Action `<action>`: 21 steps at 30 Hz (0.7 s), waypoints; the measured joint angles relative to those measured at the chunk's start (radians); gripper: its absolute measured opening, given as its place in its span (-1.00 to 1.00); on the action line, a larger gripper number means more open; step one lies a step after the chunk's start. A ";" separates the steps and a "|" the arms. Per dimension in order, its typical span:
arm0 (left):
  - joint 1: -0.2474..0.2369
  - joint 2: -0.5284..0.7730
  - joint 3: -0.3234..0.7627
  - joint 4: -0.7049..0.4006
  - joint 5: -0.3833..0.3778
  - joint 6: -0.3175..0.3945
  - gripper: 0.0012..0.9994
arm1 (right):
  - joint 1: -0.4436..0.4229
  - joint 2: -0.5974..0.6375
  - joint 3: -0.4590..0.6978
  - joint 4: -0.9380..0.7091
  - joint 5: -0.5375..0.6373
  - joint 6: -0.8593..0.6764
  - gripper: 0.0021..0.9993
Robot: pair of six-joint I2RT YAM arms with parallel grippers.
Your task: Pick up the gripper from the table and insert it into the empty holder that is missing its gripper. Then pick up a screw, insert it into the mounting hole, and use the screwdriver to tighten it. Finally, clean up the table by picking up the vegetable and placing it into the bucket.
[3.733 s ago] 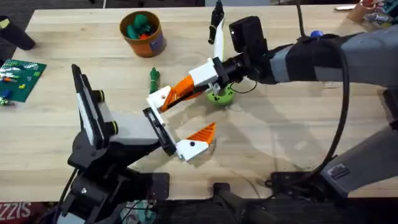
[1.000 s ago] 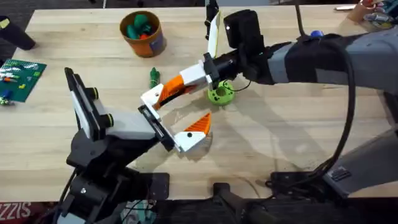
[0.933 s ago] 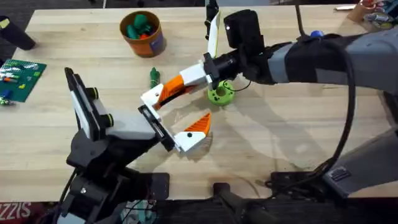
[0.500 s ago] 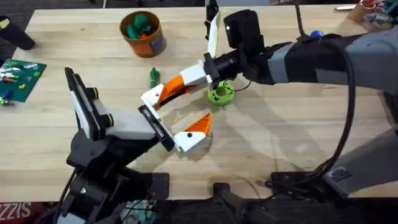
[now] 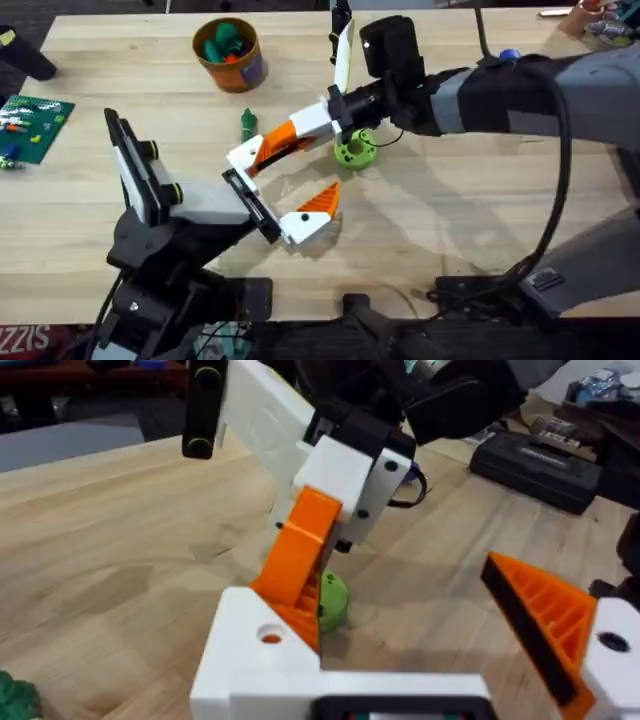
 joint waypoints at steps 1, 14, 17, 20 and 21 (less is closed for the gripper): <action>0.000 0.000 0.000 0.000 0.000 0.000 0.96 | 0.000 0.000 0.000 0.000 0.000 0.000 -0.96; -0.001 -0.001 0.001 0.000 0.051 0.020 0.96 | 0.001 0.000 -0.001 -0.017 -0.009 -0.008 0.28; -0.016 -0.001 0.001 0.000 0.108 0.028 0.96 | 0.001 0.000 -0.002 -0.015 -0.006 -0.016 0.75; -0.018 -0.001 0.001 -0.002 0.137 0.031 0.96 | -0.006 0.000 -0.002 -0.016 -0.007 -0.019 0.97; -0.018 -0.001 0.001 -0.002 0.142 0.031 0.96 | -0.010 0.001 -0.002 -0.016 -0.007 -0.019 0.98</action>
